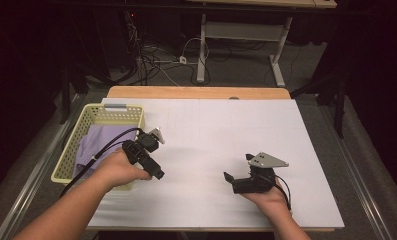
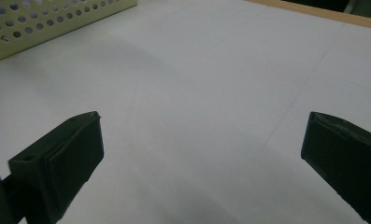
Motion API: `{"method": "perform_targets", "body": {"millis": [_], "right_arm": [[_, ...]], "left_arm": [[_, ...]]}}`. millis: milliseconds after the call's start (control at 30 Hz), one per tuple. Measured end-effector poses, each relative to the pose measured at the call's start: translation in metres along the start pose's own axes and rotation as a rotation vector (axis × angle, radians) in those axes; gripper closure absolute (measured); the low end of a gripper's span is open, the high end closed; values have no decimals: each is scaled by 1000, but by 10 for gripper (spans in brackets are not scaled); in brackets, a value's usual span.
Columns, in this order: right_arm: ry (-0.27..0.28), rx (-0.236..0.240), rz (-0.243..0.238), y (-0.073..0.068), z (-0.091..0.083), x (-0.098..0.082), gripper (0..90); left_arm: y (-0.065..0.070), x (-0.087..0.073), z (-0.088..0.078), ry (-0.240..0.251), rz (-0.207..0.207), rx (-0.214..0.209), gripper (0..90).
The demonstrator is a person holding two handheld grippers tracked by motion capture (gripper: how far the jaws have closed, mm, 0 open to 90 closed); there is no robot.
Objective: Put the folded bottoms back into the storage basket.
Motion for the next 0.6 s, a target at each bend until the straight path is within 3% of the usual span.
{"method": "perform_targets", "body": {"millis": [300,600], "right_arm": [[0,-26,19,8,-14,-12,2],[23,-30,30,7,-24,-18,2]], "left_arm": [[4,5,7,18,7,0,0],[16,16,18,155,-7,-35,0]]}}
Point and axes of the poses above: each handheld gripper's, and its own axes: z roughly forward along the jaws, x roughly out of its top, y roughly to its right, the point moved 6 cm from there along z, roughly forward along the jaws, and after that the axes turned 9 degrees about x, right-handed, at the moved point
